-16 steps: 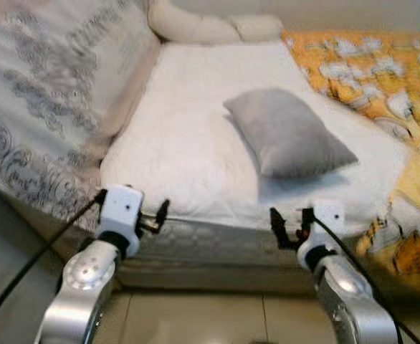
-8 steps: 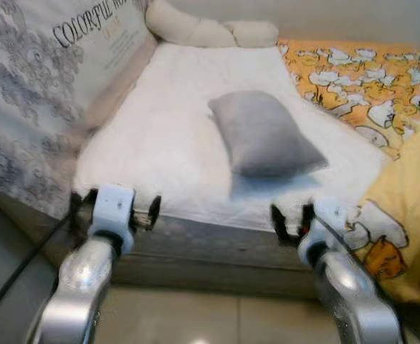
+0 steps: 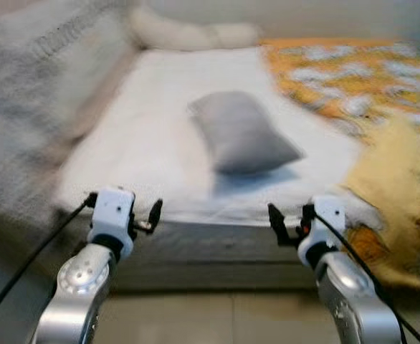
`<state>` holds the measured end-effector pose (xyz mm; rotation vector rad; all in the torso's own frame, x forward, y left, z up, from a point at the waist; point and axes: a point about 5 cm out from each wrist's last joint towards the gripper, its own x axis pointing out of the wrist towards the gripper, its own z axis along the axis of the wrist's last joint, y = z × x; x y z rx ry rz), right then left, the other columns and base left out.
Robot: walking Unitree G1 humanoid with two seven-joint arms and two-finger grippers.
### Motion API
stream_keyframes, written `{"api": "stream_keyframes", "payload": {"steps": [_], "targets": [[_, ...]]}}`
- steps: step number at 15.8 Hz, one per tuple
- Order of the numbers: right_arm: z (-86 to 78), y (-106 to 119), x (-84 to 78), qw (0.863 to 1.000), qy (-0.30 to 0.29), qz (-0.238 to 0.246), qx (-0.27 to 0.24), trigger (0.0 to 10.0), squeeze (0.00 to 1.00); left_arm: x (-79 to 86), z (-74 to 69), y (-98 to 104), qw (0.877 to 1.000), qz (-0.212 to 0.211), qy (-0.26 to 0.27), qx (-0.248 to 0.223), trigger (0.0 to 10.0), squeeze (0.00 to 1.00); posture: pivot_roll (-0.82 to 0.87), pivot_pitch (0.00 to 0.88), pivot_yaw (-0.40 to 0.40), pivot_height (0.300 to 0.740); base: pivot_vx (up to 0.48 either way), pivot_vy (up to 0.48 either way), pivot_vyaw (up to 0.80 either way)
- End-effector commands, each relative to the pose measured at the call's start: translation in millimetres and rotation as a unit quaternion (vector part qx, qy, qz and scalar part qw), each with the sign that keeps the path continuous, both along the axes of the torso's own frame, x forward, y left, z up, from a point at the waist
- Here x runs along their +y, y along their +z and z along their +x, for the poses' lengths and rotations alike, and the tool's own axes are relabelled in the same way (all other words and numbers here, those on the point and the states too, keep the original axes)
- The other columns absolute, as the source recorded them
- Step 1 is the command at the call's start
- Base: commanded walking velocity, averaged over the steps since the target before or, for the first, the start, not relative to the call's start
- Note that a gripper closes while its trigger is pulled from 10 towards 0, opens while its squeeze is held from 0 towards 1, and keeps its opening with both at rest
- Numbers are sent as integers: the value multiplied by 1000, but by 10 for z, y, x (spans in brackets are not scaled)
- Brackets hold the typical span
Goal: Clean up the room
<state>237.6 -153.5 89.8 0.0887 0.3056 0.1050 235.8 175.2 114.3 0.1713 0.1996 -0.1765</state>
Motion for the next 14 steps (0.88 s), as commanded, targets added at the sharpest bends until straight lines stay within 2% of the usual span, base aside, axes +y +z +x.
{"api": "stream_keyframes", "payload": {"steps": [1, 8, 14], "targets": [[35, 47, -68, 1000, -9, -7, -10, 10000, 0, -58, 15, 50, 1000, -7, -14, -10, 10000, 0, -67, 0, 11, 740, 345, 0, -800], [105, 62, -123, 999, -10, -24, -19, 10000, 0, -61, 80, 69, 1000, -5, -8, -18, 10000, 0, -69, 0, 6, 740, 347, 0, -73], [125, 66, -100, 1000, 10, -18, -21, 10000, 0, -35, 41, 43, 1000, -5, 4, -15, 10000, 0, -74, 0, 7, 740, 346, 0, 0]]}}
